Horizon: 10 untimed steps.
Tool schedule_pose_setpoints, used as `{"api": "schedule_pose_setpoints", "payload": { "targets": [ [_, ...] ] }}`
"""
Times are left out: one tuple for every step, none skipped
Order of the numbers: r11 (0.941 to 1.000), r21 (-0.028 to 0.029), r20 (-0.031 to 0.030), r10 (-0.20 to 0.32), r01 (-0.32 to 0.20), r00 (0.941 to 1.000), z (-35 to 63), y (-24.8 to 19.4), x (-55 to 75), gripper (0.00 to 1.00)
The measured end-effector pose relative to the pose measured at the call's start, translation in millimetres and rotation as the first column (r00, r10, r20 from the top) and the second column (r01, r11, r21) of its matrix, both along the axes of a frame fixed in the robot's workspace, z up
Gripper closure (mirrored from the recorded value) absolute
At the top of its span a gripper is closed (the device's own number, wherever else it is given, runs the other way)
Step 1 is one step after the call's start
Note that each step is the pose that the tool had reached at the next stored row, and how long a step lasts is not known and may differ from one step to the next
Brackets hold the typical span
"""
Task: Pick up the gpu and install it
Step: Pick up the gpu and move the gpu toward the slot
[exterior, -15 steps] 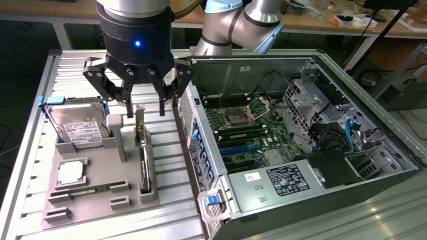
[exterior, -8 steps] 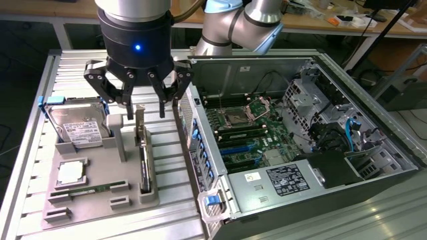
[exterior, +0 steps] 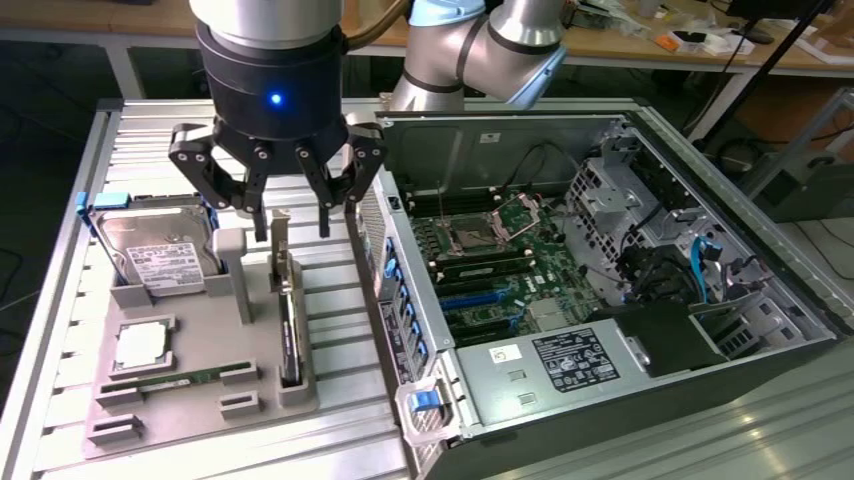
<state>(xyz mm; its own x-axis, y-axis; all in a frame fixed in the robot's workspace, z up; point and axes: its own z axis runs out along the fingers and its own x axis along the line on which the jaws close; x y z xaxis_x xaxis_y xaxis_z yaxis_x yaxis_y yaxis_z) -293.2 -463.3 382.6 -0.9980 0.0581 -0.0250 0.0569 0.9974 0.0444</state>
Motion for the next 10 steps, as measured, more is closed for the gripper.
{"api": "schedule_pose_setpoints", "payload": {
  "targets": [
    [1.0000, 0.0000, 0.0001, 0.000, 0.000, 1.0000, -0.3, 0.0, 0.0, 0.46],
    [1.0000, 0.0000, 0.0001, 0.000, 0.000, 1.0000, -0.6, 0.0, 0.0, 0.46],
    [1.0000, 0.0001, 0.0001, 0.000, 0.000, 1.0000, -0.8, 0.0, 0.0, 0.46],
    [1.0000, 0.0000, 0.0000, 0.000, 0.000, 1.0000, -1.0, 0.0, 0.0, 0.46],
    [1.0000, 0.0000, 0.0000, 0.000, 0.000, 1.0000, -1.3, 0.0, 0.0, 0.46],
    [1.0000, 0.0000, 0.0000, 0.000, 0.000, 1.0000, -1.5, 0.0, 0.0, 0.46],
    [1.0000, 0.0000, 0.0000, 0.000, 0.000, 1.0000, -1.7, 0.0, 0.0, 0.46],
    [1.0000, -0.0001, 0.0000, 0.000, 0.000, 1.0000, -1.9, 0.0, 0.0, 0.46],
    [1.0000, 0.0000, 0.0000, 0.000, 0.000, 1.0000, -2.2, 0.0, 0.0, 0.46],
    [1.0000, 0.0000, 0.0000, 0.000, 0.000, 1.0000, -2.4, 0.0, 0.0, 0.46]
  ]
}}
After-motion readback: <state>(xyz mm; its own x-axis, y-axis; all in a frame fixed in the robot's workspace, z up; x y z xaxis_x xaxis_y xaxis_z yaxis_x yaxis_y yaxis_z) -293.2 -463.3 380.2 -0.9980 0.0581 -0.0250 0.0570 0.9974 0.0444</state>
